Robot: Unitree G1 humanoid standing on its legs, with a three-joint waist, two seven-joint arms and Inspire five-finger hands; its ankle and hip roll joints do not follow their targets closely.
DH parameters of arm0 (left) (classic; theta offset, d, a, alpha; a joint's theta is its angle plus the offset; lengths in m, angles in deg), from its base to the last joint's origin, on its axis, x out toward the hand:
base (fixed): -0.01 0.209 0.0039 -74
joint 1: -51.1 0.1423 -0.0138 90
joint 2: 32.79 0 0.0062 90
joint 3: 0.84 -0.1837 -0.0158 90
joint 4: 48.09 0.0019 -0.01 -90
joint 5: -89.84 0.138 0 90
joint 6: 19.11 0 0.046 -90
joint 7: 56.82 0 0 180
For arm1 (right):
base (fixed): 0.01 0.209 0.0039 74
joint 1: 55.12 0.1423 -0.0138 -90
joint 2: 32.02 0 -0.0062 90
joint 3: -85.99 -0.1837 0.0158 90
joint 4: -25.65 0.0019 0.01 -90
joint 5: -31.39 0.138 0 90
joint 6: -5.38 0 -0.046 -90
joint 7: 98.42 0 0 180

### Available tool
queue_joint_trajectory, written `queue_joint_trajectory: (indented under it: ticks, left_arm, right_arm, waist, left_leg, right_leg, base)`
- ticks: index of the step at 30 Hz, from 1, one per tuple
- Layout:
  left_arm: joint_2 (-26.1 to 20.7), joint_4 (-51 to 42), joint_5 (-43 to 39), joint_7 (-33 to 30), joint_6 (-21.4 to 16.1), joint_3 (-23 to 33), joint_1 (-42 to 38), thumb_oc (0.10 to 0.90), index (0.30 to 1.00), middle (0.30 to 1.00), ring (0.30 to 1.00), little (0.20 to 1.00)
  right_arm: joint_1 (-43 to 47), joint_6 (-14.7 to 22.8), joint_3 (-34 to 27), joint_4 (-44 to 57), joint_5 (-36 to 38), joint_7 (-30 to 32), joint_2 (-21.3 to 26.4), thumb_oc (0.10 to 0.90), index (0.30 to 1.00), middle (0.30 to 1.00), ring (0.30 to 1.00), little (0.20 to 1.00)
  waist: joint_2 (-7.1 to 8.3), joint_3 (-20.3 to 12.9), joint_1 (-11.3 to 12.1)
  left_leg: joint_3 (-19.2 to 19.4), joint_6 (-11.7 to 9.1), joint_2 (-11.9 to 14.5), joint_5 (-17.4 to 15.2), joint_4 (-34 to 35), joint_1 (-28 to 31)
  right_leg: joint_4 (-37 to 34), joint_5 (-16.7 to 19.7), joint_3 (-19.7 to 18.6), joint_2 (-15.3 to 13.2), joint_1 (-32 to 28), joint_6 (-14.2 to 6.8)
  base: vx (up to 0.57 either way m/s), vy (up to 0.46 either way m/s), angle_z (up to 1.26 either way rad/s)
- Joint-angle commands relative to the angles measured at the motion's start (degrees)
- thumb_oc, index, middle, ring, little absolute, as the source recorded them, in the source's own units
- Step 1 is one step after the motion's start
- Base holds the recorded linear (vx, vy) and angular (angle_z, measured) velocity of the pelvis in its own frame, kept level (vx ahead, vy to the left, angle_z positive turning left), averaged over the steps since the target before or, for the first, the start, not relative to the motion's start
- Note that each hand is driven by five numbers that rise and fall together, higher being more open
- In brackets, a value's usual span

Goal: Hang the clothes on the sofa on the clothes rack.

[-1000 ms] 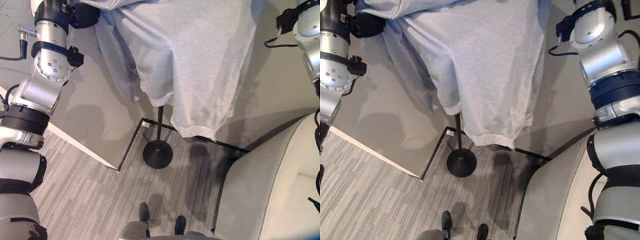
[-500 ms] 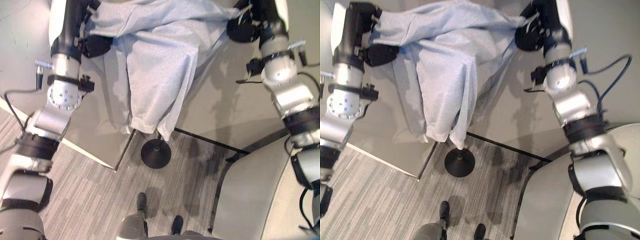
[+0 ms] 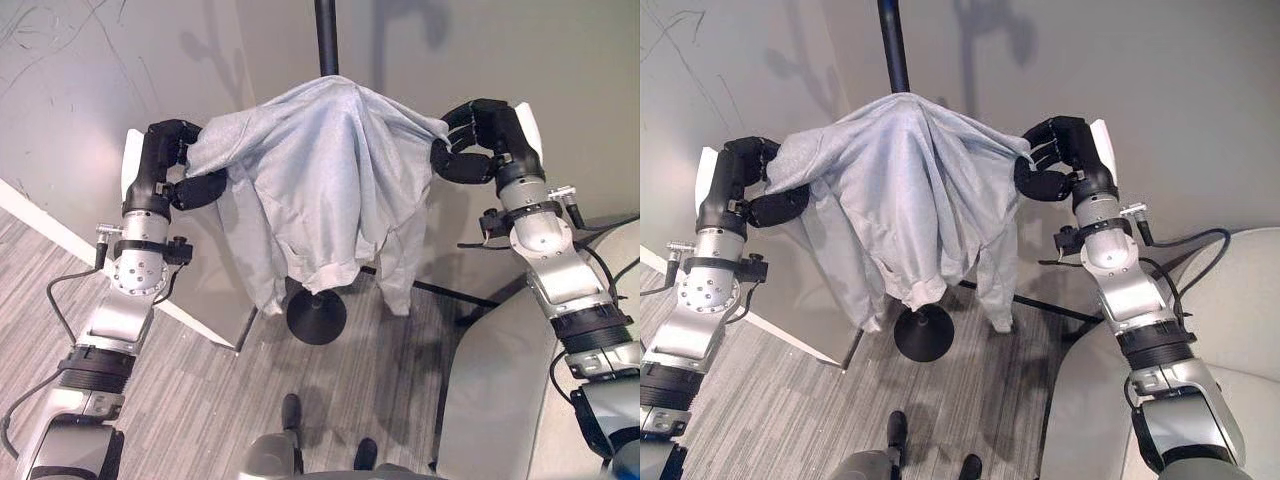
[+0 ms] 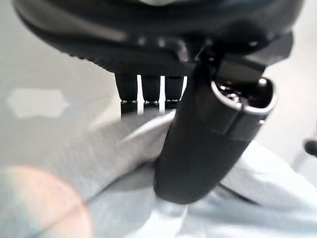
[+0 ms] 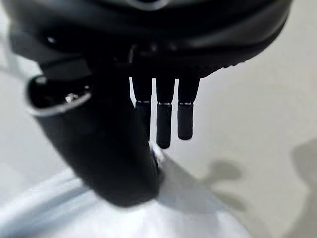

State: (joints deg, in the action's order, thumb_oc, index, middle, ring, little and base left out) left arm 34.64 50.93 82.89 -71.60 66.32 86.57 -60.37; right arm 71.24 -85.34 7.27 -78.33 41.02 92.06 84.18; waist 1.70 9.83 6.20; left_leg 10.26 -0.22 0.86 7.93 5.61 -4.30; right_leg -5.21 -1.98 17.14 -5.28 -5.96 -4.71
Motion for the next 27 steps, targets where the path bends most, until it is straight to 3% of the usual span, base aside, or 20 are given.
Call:
queue_joint_trajectory:
  ticks: [1, 7, 10, 15, 16, 20, 21, 24, 26, 27]
  left_arm:
    - [-4.35, 0.91, -2.3, -1.29, -3.5, 5.72, -1.61, 0.8, 0.9, 0.9, 0.9, 0.9]
    - [-4.95, -2.33, -2.65, 0.23, -4.05, 8.71, 2.71, 0.8, 0.9, 0.9, 0.9, 0.9]
    - [-2.68, -7.32, -2.97, 2.3, -4.29, 12.94, 10.38, 0.8, 0.9, 0.9, 0.9, 0.9]
    - [5.12, -10.97, -4.3, 7.3, -3.48, 15.25, 23.41, 0.8, 0.9, 0.9, 0.9, 0.9]
    - [8.68, -10.63, -4.89, 10.02, -3.09, 14.61, 27.68, 0.8, 0.9, 0.9, 0.9, 0.9]
    - [12.84, -9.08, -4.11, 12.52, -2.59, 13.34, 32.4, 0.8, 0.9, 0.9, 0.9, 0.9]
    - [15.5, -5.7, -4.48, 13.7, -2.16, 11.49, 35.52, 0.8, 0.9, 0.9, 0.9, 0.9]
    - [17.49, -1.97, -5.01, 14.81, -1.77, 9.67, 37.64, 0.8, 0.9, 0.9, 0.9, 0.9]
    - [19.92, 11.14, -5.22, 14.84, -1.36, 5.09, 37.6, 0.8, 0.9, 0.9, 0.9, 0.9]
    - [19.92, 11.3, -5.22, 14.82, -1.47, 5.05, 37.45, 0.8, 0.9, 0.9, 0.9, 0.9]
  right_arm:
    - [2.68, 6.0, -6.08, 2.77, 1.65, 1.96, 2.06, 0.8, 0.9, 0.9, 0.9, 0.9]
    - [-1.87, 6.49, -10.85, 5.0, 2.18, 1.21, 3.71, 0.8, 0.9, 0.9, 0.9, 0.9]
    - [-11.54, 6.53, -18.07, 8.01, 0.42, -0.08, 3.11, 0.8, 0.9, 0.9, 0.9, 0.9]
    - [-29.11, 5.84, -24.1, 10.89, -5.22, -2.44, -6.36, 0.8, 0.9, 0.9, 0.9, 0.9]
    - [-34.2, 5.7, -24.09, 9.49, -6.42, -4.0, -10.68, 0.8, 0.9, 0.9, 0.9, 0.9]
    - [-40.15, 5.77, -22.11, 5.86, -7.26, -6.16, -15.58, 0.8, 0.9, 0.9, 0.9, 0.9]
    - [-44.82, 5.65, -20.06, 2.85, -6.0, -8.02, -19.01, 0.8, 0.9, 0.9, 0.9, 0.9]
    - [-47.52, 5.55, -17.93, -0.92, -5.15, -9.13, -21.32, 0.8, 0.9, 0.9, 0.9, 0.9]
    - [-49.66, 5.2, -14.09, -13.41, -3.75, -7.91, -25.15, 0.8, 0.9, 0.9, 0.9, 0.9]
    - [-49.56, 5.27, -14.11, -13.51, -3.74, -7.9, -25.15, 0.8, 0.9, 0.9, 0.9, 0.9]
  waist:
    - [2.86, -6.09, 1.44]
    - [3.06, -6.68, 1.15]
    - [3.18, -6.76, 0.77]
    - [2.8, -6.45, -0.11]
    - [2.54, -6.2, -0.49]
    - [2.24, -6.15, -0.99]
    - [1.96, -5.56, -1.42]
    - [1.69, -5.11, -1.9]
    - [1.04, -4.16, -2.86]
    - [1.04, -4.23, -2.9]
  left_leg:
    - [0.41, -2.55, 0.47, -10.61, -0.61, 5.39]
    - [0.41, -2.74, 0.77, -10.58, -0.61, 5.85]
    - [0.29, -2.85, 1.22, -10.44, -0.61, 6.22]
    - [0.11, -2.78, 1.84, -10.14, -0.61, 6.63]
    - [0.03, -2.83, 2.07, -10.2, -0.61, 6.72]
    - [-0.28, -2.79, 2.37, -9.55, -0.61, 6.24]
    - [-0.31, -2.79, 2.53, -9.26, -0.61, 6.27]
    - [-0.37, -2.82, 2.75, -8.96, -0.61, 6.13]
    - [-0.6, -3.06, 3.2, -8.35, -0.61, 5.94]
    - [-0.65, -3.02, 3.18, -8.18, -0.61, 5.71]
  right_leg:
    - [0.21, 2.46, 3.66, -6.41, -2.91, -5.66]
    - [0.21, 2.23, 4.05, -6.19, -3.47, -5.39]
    - [0.21, 1.95, 4.54, -5.89, -3.73, -5.11]
    - [0.21, 1.43, 4.62, -5.53, -4.02, -4.37]
    - [0.21, 0.96, 4.7, -5.35, -4.14, -4.15]
    - [0.21, 0.98, 4.66, -5.11, -3.59, -3.76]
    - [0.21, 0.93, 4.39, -4.83, -3.46, -3.47]
    - [0.21, 0.81, 4.25, -4.59, -3.25, -3.28]
    - [0.21, 0.48, 3.76, -3.91, -3.08, -3.05]
    - [0.21, 0.6, 3.81, -3.92, -2.87, -3.03]
  base:
    - [-0.04, -0.023, 0.03]
    - [-0.04, -0.021, 0.0]
    - [-0.09, -0.026, 0.03]
    - [-0.07, -0.031, 0.03]
    - [-0.06, -0.024, -0.01]
    - [-0.06, -0.022, 0.05]
    - [-0.09, -0.025, 0.05]
    - [-0.08, -0.022, 0.04]
    - [-0.12, -0.024, 0.03]
    - [-0.07, -0.014, 0.11]
